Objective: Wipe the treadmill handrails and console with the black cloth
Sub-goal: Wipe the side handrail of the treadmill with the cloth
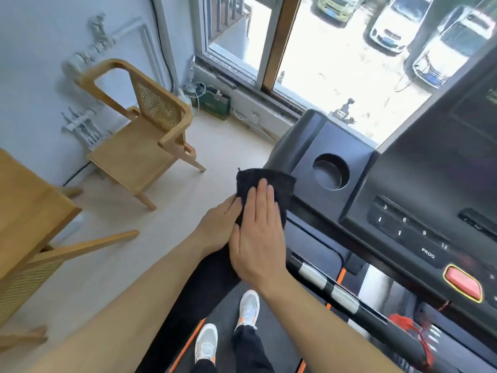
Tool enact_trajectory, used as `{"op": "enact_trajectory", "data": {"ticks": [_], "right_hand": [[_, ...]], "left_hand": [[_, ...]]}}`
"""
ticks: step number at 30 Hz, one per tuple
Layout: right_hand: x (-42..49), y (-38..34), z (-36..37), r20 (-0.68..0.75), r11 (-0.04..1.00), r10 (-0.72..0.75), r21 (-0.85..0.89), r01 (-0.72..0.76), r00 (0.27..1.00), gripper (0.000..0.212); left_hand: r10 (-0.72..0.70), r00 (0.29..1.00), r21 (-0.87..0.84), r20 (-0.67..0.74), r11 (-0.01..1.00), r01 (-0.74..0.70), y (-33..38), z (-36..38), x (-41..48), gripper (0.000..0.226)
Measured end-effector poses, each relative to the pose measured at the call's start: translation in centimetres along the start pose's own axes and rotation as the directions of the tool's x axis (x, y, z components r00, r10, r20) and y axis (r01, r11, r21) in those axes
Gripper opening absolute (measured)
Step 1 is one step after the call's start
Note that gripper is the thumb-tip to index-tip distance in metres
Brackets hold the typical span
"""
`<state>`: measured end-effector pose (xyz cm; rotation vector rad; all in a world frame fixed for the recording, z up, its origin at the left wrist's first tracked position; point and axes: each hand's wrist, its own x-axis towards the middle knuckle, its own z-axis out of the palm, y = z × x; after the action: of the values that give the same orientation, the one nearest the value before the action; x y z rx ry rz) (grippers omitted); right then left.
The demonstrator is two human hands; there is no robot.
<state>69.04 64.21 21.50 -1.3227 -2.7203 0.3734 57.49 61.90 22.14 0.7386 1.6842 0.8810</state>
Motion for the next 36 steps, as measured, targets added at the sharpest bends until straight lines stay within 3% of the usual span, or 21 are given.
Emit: {"op": "enact_trajectory", "data": {"ticks": [3,6,8,10,13,15,18,21,24,27,30,32,34,36], "right_hand": [[5.1,3.1,-1.5,0.002,0.998,-0.004,-0.059,0.004,1.0,0.069],[10.2,6.8,-3.6,0.01,0.996,0.058,-0.061,-0.057,0.998,0.072],[13.9,9.2,-4.8,0.049,0.993,0.099,-0.065,-0.096,0.994,0.073],[17.9,11.6,-5.9,0.058,0.986,0.146,-0.091,-0.14,0.988,0.072],[22.2,14.4,-7.5,0.04,0.966,0.247,-0.086,-0.243,0.968,0.056],[22.1,14.7,-7.7,-0.016,0.96,0.258,-0.106,-0.258,0.966,0.048],[18.4,13.7,-6.6,-0.066,0.96,0.228,-0.151,-0.235,0.971,0.07],[16.3,13.8,-6.3,0.016,0.973,0.194,-0.131,-0.19,0.981,0.082],[19.1,15.2,-7.1,0.019,0.974,0.17,-0.156,-0.165,0.985,0.074],[23.0,16.9,-8.8,0.09,0.965,0.239,-0.132,-0.226,0.967,0.058],[24.2,18.3,-9.7,0.186,0.927,0.375,-0.066,-0.37,0.908,0.064],[22.9,18.3,-9.8,0.133,0.882,0.469,-0.121,-0.455,0.873,0.066],[20.3,18.2,-9.2,-0.004,0.854,0.491,-0.194,-0.482,0.871,0.057],[17.6,17.7,-8.4,-0.106,0.867,0.424,-0.237,-0.437,0.899,0.037]], "left_hand": [[-0.008,1.0,-0.011,0.028,1.0,0.009,2.7,0.7,4.7,0.047],[0.018,0.995,-0.135,0.098,0.991,-0.005,7.0,2.0,9.8,0.038],[-0.02,0.993,-0.232,0.115,0.972,0.046,10.0,2.7,13.5,0.035],[-0.049,0.989,-0.221,0.136,0.972,0.079,12.9,3.4,16.9,0.043],[-0.064,0.985,-0.222,0.158,0.97,0.098,16.2,4.5,20.7,0.039],[-0.076,0.991,-0.191,0.113,0.977,0.096,17.2,4.9,21.0,0.036],[0.014,0.999,-0.042,0.037,0.999,-0.012,14.6,4.7,18.5,0.029],[0.048,0.999,0.075,0.001,0.996,-0.048,12.4,4.5,16.3,0.026],[0.008,1.0,0.131,0.003,0.991,-0.008,14.2,4.7,19.1,0.036],[0.005,0.999,0.253,0.043,0.967,-0.015,17.0,5.4,24.1,0.041],[0.0,0.985,0.53,0.174,0.843,-0.094,19.7,6.6,27.7,0.033],[0.093,0.969,0.687,0.229,0.69,-0.229,20.5,7.4,27.7,0.027],[0.27,0.93,0.791,0.25,0.496,-0.357,19.7,7.9,25.9,0.028],[0.491,0.829,0.804,0.268,0.36,-0.473,18.0,8.0,23.1,0.034]]}}
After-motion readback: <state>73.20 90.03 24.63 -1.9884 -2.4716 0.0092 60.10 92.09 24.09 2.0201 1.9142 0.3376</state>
